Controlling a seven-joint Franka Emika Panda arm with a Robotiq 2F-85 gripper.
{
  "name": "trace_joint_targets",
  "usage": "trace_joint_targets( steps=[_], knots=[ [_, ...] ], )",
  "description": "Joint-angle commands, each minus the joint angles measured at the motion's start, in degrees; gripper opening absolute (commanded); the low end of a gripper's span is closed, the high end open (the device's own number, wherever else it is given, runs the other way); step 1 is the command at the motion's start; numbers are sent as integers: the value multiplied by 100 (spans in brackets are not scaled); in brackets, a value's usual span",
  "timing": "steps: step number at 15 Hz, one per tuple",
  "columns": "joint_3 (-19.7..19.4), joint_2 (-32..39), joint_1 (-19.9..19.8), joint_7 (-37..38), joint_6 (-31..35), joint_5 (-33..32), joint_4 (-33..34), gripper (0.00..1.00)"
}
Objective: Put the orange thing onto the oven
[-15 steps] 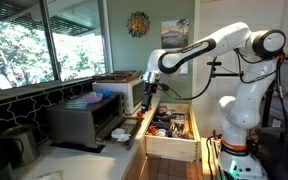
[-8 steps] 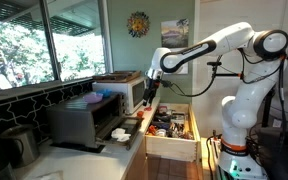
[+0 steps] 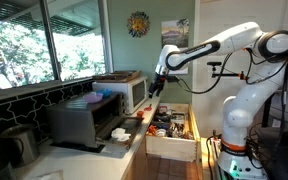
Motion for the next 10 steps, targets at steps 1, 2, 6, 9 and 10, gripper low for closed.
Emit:
trace_joint_targets(
  steps=[1,2,6,9,10],
  knots=[
    [-34,72,-22,128,114,-66,30,100],
    [-112,195,-211,399,337,-32,68,100],
    [-636,833,-495,558,658,223,376,100],
    [-1016,1412,-664,495,512,336,617,100],
    [-1106,1661,-738,508,456,328,722,100]
  ],
)
